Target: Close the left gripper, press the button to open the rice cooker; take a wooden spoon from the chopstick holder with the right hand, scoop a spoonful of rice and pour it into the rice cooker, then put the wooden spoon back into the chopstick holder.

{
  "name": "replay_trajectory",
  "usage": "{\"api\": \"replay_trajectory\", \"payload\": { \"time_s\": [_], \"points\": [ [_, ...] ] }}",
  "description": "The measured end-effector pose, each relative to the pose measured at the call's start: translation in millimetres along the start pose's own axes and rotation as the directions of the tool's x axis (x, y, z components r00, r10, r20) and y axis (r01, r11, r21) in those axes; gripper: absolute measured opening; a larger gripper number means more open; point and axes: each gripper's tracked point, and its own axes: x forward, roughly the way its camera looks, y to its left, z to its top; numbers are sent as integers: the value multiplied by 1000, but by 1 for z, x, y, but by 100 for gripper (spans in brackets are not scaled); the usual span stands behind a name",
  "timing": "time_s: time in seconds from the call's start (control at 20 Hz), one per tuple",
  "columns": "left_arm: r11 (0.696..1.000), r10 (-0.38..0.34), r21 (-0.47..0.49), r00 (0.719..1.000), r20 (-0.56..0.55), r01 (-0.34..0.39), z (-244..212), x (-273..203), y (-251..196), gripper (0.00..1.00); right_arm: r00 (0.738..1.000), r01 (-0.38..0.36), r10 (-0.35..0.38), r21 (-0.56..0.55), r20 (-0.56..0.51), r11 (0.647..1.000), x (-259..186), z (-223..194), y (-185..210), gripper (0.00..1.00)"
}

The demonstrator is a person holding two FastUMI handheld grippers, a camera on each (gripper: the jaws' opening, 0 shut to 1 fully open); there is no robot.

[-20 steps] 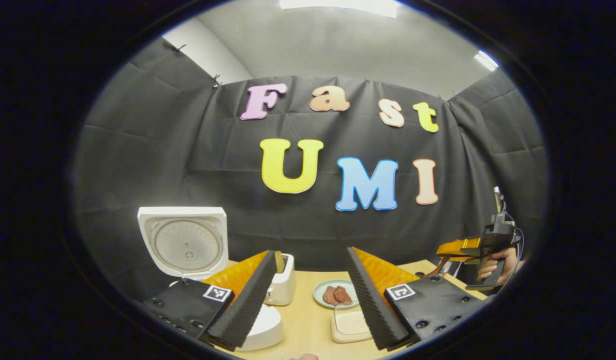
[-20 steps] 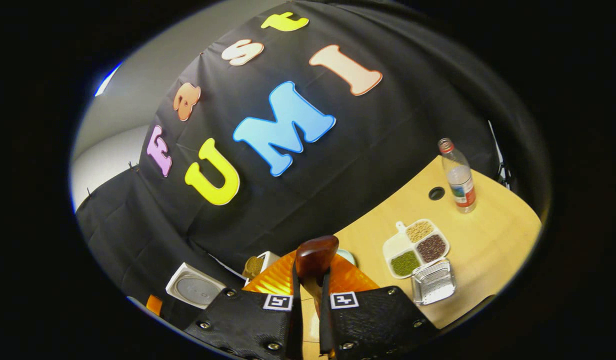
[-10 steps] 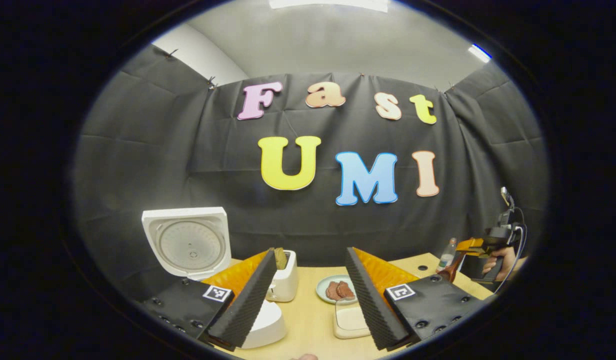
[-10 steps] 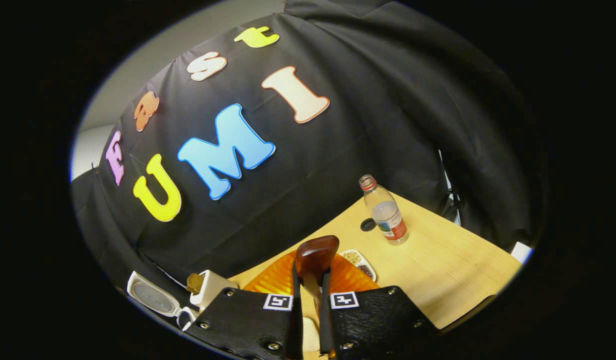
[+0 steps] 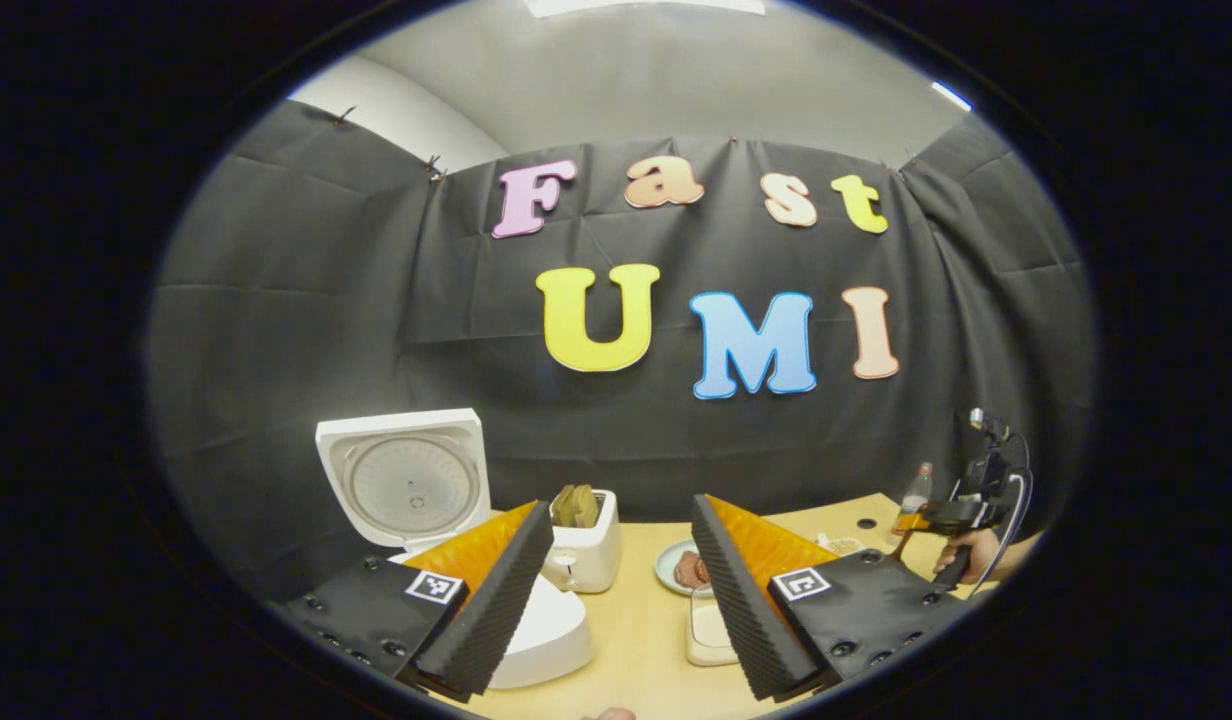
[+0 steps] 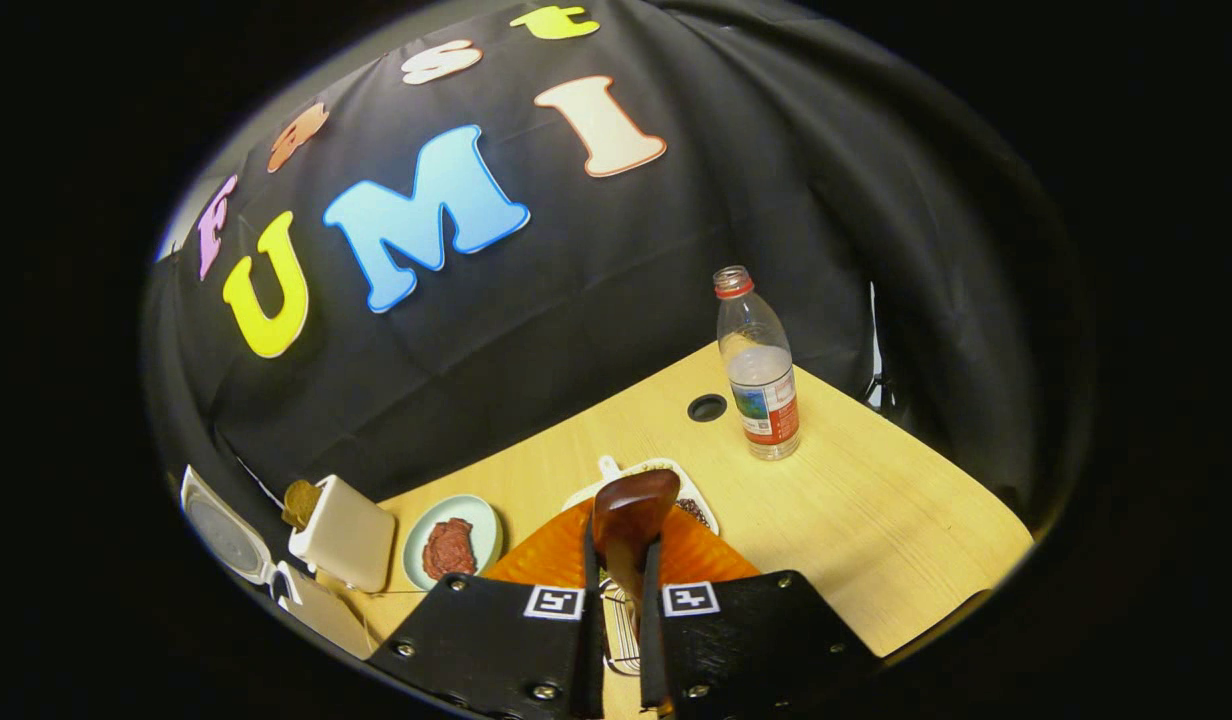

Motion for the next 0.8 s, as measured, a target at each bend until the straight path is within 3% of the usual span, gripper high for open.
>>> {"api": "replay_trajectory", "payload": {
  "time_s": [0.1,0.15,0.3,0.4,0.55,0.8],
  "points": [
    [1000,-2,1,1000,7,2,2,-1,-2,96,1000,18,-19,-19,-21,1000,-1,-4,-4,21],
    [1000,-8,-1,1000,8,8,3,1,-4,97,999,26,-27,-26,-26,999,-4,-6,-8,36],
    [999,-36,-13,999,16,36,4,7,-16,98,993,119,-120,-81,-4,990,-11,-1,-37,100],
    [998,-58,-14,998,29,59,8,10,-23,98,993,122,-122,-101,2,987,-28,5,-42,100],
    [997,-76,-19,996,52,77,15,18,-27,98,991,110,-97,-144,95,983,-67,35,-36,100],
    [995,-66,-70,995,70,71,27,35,-1,98,970,38,12,-200,242,979,-133,88,4,100]
  ]
}}
